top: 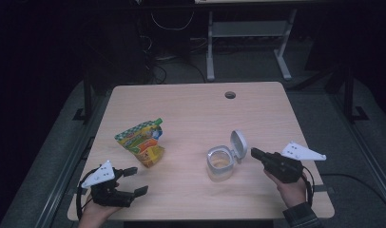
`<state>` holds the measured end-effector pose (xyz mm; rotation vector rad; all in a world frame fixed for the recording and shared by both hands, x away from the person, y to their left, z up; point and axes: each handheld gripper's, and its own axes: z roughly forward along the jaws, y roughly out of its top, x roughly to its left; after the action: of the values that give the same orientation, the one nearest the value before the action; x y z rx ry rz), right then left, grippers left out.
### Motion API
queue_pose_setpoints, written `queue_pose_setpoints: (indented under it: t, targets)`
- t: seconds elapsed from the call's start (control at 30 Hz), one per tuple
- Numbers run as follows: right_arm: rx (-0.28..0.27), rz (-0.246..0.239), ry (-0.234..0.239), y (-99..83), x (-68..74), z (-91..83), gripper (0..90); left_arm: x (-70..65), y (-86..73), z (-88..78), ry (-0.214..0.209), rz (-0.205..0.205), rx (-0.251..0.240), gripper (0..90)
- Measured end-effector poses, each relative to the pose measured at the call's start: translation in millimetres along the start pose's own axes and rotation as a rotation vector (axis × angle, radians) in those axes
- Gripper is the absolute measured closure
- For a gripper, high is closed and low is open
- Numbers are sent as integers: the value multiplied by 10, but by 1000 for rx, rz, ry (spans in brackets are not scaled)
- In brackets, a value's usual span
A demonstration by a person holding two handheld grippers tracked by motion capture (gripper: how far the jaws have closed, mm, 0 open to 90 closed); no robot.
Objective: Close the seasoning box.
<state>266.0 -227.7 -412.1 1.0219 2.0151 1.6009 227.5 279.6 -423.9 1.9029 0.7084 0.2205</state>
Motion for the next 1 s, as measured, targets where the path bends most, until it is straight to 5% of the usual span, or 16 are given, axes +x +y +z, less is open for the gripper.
queue_pose_setpoints:
  t: [0.2, 0.47, 1.0]
  targets:
    - [-28, 44, 7, 32, -64, 90, 897, -61, -28, 152, -30, 11, 40, 174]
    - [-32, 23, 29, 69, 11, 250, 897, -88, -34, 201, -44, 18, 59, 166]
    - [-46, 9, 75, 101, 140, 267, 897, -82, -46, 223, -51, 14, 77, 166]
